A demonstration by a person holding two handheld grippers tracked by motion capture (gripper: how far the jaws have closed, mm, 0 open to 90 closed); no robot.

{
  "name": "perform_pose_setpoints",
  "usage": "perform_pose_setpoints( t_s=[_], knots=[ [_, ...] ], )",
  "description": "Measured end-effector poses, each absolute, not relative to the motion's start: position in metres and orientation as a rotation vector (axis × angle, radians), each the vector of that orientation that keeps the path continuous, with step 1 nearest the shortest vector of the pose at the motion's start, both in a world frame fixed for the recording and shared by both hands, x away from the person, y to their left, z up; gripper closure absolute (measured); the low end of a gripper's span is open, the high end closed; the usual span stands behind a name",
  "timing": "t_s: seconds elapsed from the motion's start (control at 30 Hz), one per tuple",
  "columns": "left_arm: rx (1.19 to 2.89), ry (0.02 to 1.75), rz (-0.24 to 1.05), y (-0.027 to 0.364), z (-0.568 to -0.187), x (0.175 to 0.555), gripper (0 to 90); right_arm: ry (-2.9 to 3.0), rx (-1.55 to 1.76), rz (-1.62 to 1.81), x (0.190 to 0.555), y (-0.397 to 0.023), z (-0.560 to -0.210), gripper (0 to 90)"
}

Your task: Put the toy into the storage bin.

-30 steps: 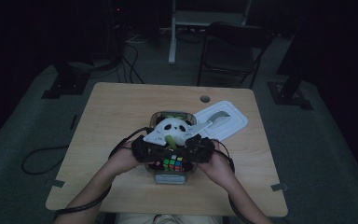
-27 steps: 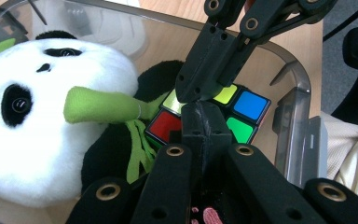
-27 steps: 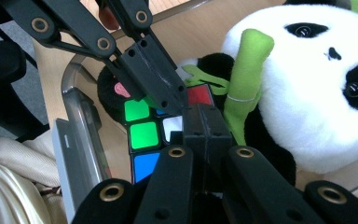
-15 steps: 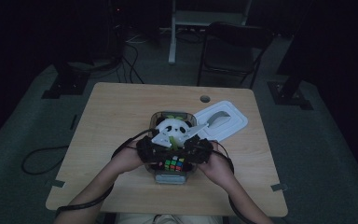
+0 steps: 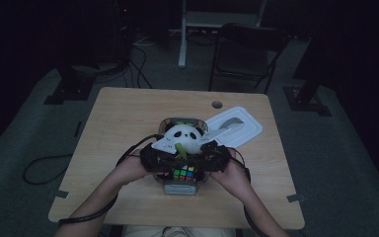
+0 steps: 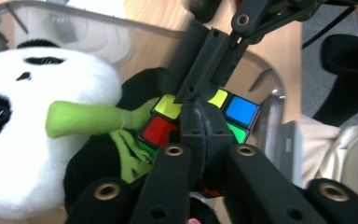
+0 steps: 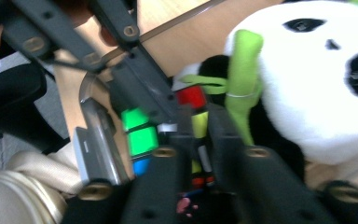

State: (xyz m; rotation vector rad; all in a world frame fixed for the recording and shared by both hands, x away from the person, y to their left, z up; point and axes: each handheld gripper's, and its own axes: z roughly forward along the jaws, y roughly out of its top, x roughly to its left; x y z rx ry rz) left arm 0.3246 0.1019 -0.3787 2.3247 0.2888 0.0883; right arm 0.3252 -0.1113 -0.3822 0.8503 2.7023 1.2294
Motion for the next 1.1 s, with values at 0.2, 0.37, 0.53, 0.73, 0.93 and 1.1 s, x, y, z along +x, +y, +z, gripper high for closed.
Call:
perform_pose_setpoints(
  t_s=[0.2,0.37,0.53,0.73,0.93,1.1],
  knots=[
    [2.265,0.329,0.073,0.110,-0.373,0.330,64.1,2.632,0.979,1.242,0.337,-0.131,-0.380,46.8],
    [2.227,0.403,0.111,0.122,-0.372,0.338,52.4,2.538,1.063,1.266,0.344,-0.149,-0.381,35.2],
    [2.194,0.457,0.152,0.138,-0.373,0.345,39.1,2.456,1.122,1.253,0.352,-0.168,-0.384,25.6],
    [2.190,0.502,0.153,0.152,-0.377,0.351,20.8,2.361,1.205,1.169,0.358,-0.185,-0.394,19.1],
    [2.194,0.537,0.200,0.164,-0.381,0.352,9.2,2.314,1.266,1.126,0.363,-0.196,-0.404,10.3],
    [2.185,0.589,0.196,0.176,-0.387,0.354,1.0,2.237,1.320,1.091,0.363,-0.202,-0.409,10.3]
  ],
)
